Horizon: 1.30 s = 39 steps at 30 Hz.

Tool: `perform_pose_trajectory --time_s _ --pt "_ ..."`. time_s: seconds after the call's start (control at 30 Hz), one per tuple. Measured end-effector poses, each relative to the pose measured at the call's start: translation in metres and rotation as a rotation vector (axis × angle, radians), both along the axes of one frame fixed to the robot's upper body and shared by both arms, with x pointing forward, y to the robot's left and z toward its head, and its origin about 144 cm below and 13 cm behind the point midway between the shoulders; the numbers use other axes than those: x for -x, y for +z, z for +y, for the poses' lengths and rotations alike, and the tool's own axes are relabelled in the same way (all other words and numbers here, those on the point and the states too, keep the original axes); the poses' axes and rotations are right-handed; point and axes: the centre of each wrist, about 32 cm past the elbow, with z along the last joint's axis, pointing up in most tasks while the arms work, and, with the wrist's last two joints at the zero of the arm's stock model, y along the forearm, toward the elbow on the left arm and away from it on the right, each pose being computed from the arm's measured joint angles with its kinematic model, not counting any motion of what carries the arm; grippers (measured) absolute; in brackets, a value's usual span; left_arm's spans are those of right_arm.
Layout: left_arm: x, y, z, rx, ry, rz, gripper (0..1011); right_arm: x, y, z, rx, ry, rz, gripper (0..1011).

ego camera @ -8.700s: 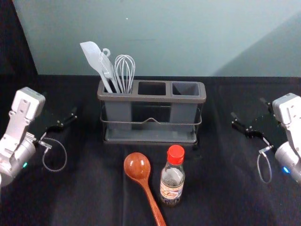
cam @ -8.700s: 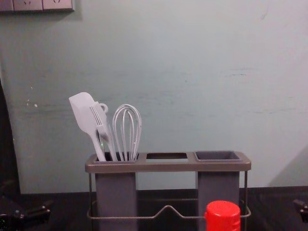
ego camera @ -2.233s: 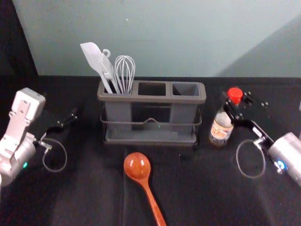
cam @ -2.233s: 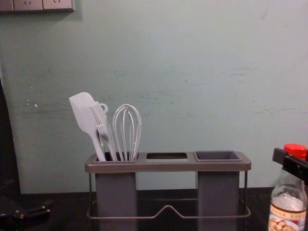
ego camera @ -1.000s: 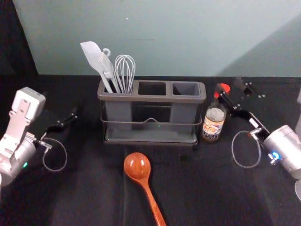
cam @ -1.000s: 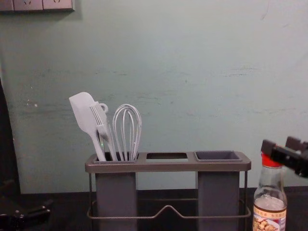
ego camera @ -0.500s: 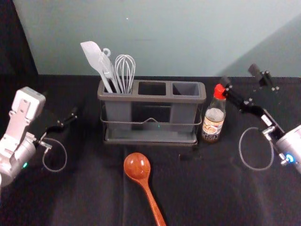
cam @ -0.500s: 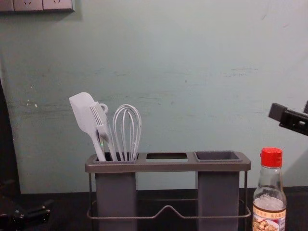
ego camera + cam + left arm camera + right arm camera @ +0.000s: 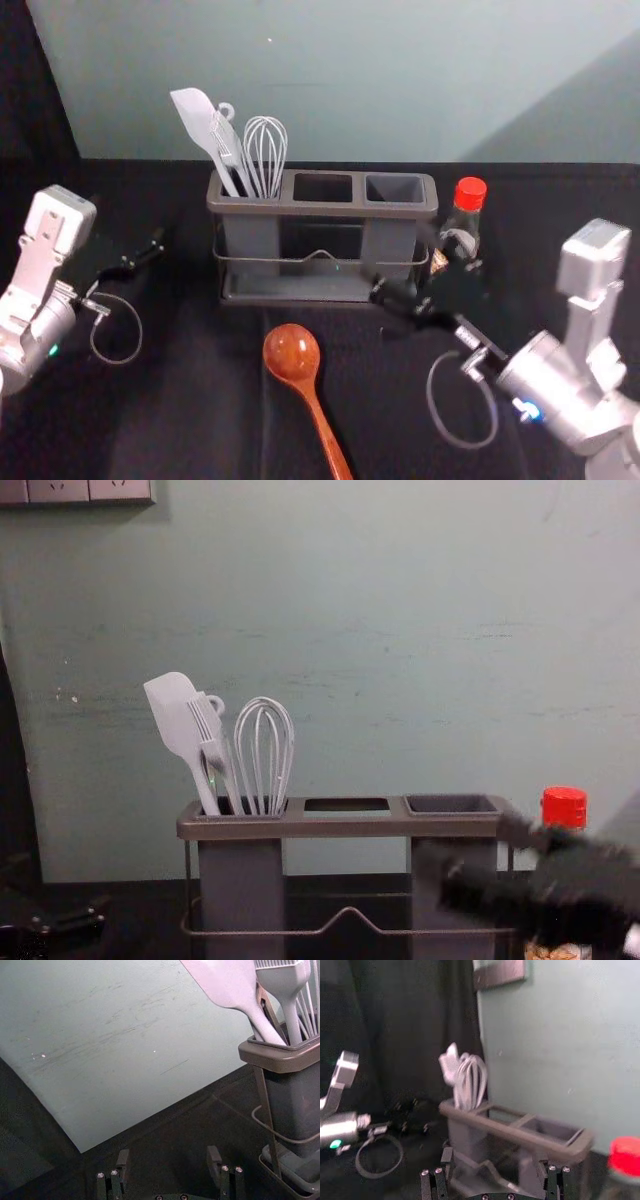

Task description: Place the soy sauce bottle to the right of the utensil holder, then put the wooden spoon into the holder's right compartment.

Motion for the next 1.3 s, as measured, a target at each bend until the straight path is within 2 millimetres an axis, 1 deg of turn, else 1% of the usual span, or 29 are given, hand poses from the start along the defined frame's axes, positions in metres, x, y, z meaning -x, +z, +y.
perform_pose_trajectory --time_s 0.2,0.47,0.57,1.3 --pt "0.0 0.0 0.0 0.0 0.0 0.0 1000 0.002 -0.019 0.018 0.055 0.038 0.069 1002" --pt "0.0 0.0 0.0 0.0 0.0 0.0 1000 0.003 -0.038 0.033 0.1 0.06 0.122 1003" --pt "0.0 0.0 0.0 0.0 0.0 0.0 1000 0.004 -0.04 0.035 0.106 0.065 0.128 1002" --pt "0.0 0.0 0.0 0.0 0.0 0.0 1000 0.003 -0.039 0.035 0.117 0.054 0.127 1003"
